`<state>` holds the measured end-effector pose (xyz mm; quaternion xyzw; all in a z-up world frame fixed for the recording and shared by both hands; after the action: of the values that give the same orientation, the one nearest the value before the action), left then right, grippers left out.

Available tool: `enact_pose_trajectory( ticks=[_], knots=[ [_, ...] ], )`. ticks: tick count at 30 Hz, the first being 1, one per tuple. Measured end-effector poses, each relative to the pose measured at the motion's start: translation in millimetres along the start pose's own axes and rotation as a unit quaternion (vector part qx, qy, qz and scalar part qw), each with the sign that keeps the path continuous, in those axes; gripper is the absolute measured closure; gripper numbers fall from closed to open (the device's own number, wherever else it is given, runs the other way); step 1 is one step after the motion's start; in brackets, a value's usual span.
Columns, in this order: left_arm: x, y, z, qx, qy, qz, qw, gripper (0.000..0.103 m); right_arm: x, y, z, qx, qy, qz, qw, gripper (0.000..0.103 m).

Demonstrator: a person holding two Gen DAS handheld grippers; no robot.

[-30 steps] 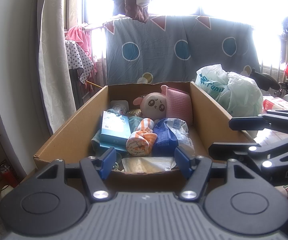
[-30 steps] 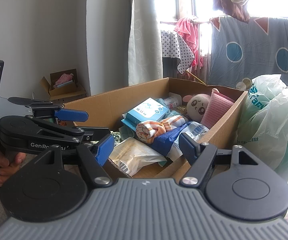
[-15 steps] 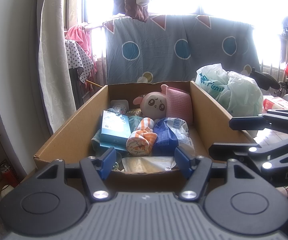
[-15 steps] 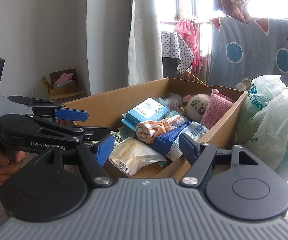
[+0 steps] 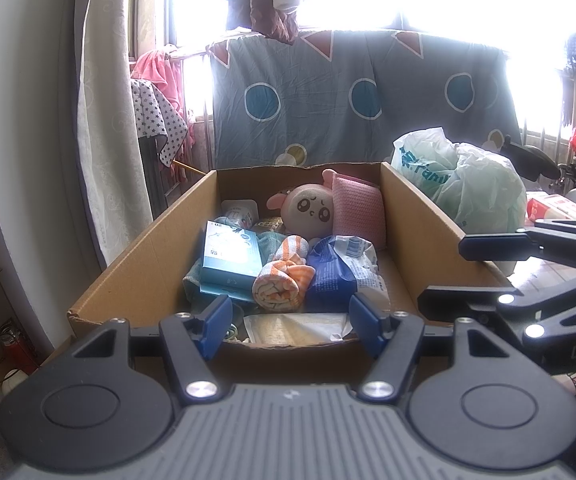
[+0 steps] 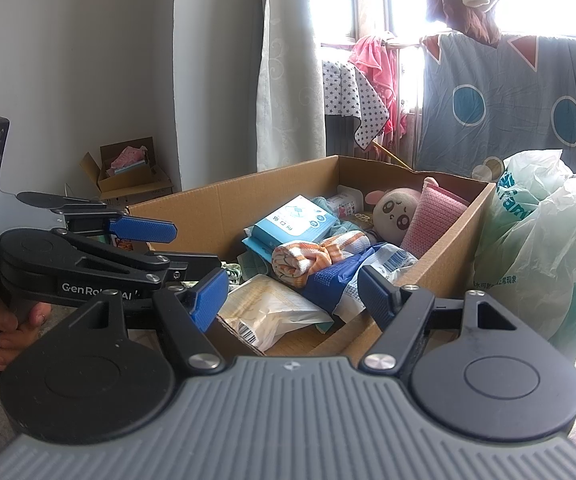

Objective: Organize soft objects

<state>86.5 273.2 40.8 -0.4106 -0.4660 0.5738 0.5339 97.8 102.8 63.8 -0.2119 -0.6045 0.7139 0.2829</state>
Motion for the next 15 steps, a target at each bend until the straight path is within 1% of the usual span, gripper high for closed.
enact_pose_trajectory(
  ticks=[15],
  knots=[
    [0.3, 0.0, -0.7, 0.0, -0.001, 0.0, 1.0, 0.037, -0.5, -0.1, -0.1, 0.0, 0.0, 0.0, 1.0, 0.032]
  ],
)
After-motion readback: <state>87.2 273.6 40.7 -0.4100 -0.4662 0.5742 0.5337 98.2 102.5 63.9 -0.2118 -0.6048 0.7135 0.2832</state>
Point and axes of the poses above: each gripper's, at about its wrist camera, not at the fingertips, and z roughly against the way its jaws point, x to its left, y to its underside, the point moved 2 cm from there along -z, roughly the way its jaws point, and after that the axes turned 14 degrees about -x, right-handed, at the moved point
